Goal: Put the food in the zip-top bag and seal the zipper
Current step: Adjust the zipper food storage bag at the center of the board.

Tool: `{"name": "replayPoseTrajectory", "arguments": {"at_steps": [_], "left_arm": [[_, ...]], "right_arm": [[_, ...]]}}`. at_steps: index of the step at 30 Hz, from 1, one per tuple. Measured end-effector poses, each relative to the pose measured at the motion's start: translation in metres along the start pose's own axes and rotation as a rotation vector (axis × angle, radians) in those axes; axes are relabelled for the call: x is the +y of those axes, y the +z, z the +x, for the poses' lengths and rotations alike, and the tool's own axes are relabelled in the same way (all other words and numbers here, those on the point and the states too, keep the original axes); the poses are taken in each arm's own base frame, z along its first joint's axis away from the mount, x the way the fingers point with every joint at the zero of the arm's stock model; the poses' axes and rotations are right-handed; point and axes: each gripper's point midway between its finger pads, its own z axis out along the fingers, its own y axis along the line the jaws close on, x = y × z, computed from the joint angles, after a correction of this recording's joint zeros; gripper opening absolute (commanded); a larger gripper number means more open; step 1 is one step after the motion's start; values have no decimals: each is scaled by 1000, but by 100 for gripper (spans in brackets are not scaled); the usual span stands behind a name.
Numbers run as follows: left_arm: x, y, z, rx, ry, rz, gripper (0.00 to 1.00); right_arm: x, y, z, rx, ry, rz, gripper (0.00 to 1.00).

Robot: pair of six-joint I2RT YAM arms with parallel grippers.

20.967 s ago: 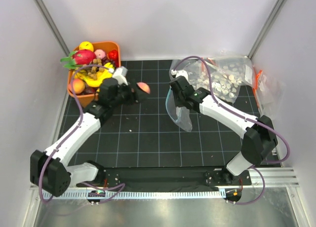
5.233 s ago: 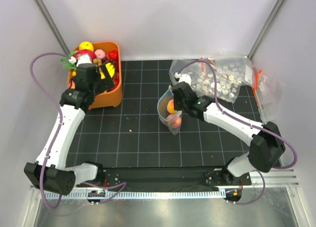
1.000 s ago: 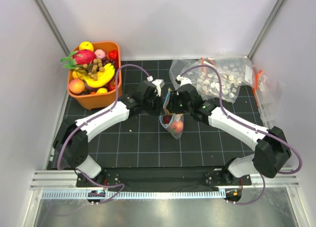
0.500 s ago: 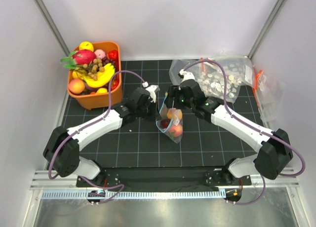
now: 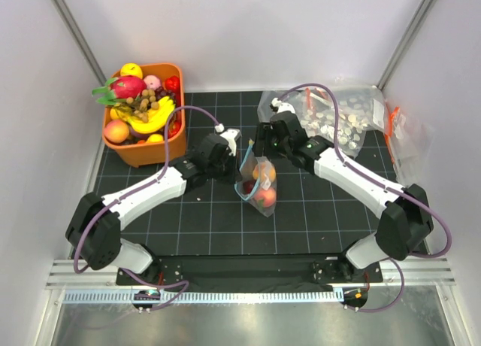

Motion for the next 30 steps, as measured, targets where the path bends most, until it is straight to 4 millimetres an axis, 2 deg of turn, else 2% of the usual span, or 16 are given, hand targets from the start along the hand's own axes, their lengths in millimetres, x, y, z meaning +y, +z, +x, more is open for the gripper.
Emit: {"name": "replayPoseTrajectory", "arguments": {"at_steps": [7,9,12,18,21,24,30], "left_arm": [[6,-2,-7,-7,20,-44,0],[4,-4,-11,-14,24,-44,0],[3,-4,-15,-21,26,-41,0],[10,-1,-19,-11,52,-93,0],[19,5,-27,3,77,-156,0],[30,12,-31,17,111,-219,0],[46,35,-24,72,275,-246,0]], "right_arm": [[-18,2,-8,-1,25,21,59],[-24,3,-11,-2,38,25,64],[-30,4,-14,-5,50,34,66],[-29,6,-17,9,44,-44,62],[-42,11,-19,11,64,-78,58],[-57,20,-15,30,77,-75,55],[-60,32,12,99,51,-96,56]]}}
